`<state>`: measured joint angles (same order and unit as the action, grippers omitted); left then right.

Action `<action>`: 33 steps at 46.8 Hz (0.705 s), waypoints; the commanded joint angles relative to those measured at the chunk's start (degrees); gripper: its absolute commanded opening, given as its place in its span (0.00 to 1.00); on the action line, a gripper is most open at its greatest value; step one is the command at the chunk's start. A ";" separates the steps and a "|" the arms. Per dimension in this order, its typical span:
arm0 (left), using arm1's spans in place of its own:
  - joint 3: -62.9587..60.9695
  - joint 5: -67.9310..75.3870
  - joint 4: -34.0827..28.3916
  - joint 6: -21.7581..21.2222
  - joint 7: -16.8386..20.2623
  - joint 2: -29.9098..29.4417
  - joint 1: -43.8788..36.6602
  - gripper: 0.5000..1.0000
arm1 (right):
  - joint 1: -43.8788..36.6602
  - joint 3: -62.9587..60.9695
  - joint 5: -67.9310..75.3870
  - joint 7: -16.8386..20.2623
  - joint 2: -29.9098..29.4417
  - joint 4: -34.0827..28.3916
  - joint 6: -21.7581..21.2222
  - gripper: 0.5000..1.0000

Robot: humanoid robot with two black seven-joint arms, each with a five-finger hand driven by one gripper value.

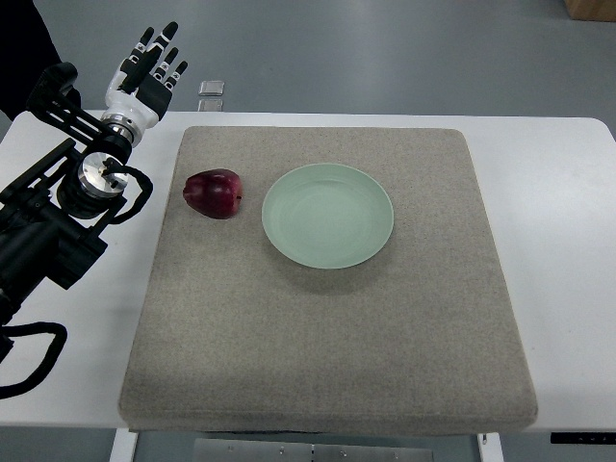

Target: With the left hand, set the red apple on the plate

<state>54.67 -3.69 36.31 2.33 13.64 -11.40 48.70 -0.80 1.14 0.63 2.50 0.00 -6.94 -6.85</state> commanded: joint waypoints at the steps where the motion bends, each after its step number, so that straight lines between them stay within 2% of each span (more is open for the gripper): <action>1: 0.00 0.00 0.08 0.04 -0.01 0.06 -0.01 1.00 | 0.01 0.00 -0.02 -0.04 0.00 0.00 0.00 0.86; 33: 0.09 0.17 -0.01 -0.40 0.07 0.32 0.34 1.00 | 0.01 0.00 0.07 -0.04 0.00 0.00 0.08 0.86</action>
<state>54.75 -3.51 36.27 1.93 13.70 -11.17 48.95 -0.83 1.14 0.61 2.53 0.00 -6.94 -6.84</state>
